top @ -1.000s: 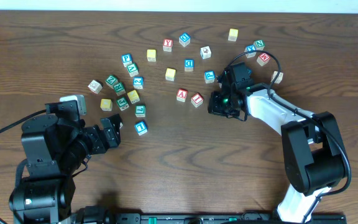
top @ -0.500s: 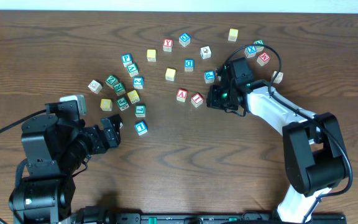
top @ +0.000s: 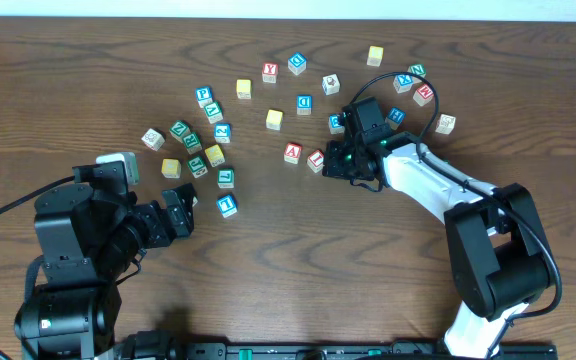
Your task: Spell out AI2
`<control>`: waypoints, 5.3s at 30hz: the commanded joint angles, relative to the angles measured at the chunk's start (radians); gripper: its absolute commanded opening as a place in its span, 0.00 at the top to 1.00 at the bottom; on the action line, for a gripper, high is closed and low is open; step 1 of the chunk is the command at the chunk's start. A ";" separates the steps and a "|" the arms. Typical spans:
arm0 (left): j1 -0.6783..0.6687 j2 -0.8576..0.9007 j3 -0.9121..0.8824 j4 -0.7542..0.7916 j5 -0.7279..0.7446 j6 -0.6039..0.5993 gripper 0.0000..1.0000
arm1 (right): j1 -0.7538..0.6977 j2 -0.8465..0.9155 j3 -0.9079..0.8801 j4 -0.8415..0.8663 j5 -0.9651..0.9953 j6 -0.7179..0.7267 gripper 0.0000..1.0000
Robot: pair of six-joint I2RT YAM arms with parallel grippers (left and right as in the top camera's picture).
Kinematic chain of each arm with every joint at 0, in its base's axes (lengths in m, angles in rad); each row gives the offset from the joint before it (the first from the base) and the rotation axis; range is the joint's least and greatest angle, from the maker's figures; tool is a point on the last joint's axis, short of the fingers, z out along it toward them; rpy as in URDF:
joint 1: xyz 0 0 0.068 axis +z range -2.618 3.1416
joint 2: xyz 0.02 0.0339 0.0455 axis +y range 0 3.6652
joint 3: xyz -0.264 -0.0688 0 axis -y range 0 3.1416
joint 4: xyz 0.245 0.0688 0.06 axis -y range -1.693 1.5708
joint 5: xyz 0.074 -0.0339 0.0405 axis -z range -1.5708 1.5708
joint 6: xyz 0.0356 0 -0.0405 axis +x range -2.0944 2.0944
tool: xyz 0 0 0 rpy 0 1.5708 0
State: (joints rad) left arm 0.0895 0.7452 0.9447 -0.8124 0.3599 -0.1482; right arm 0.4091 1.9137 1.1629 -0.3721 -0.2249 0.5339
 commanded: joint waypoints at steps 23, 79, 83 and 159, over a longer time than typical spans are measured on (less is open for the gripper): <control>-0.001 -0.001 0.014 -0.003 -0.010 0.021 0.02 | 0.031 0.022 0.015 0.078 0.045 0.033 0.99; -0.001 -0.001 0.014 -0.003 -0.010 0.021 0.02 | 0.069 0.017 0.015 0.055 0.055 0.057 0.99; -0.001 -0.001 0.014 -0.003 -0.010 0.021 0.02 | 0.070 0.034 0.015 0.080 0.059 0.057 0.99; -0.001 -0.001 0.014 -0.003 -0.010 0.021 0.02 | 0.085 0.178 0.232 0.216 0.065 -0.188 0.99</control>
State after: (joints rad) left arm 0.0895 0.7452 0.9447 -0.8120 0.3599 -0.1482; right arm 0.4831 2.0590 1.3865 -0.1589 -0.1608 0.3576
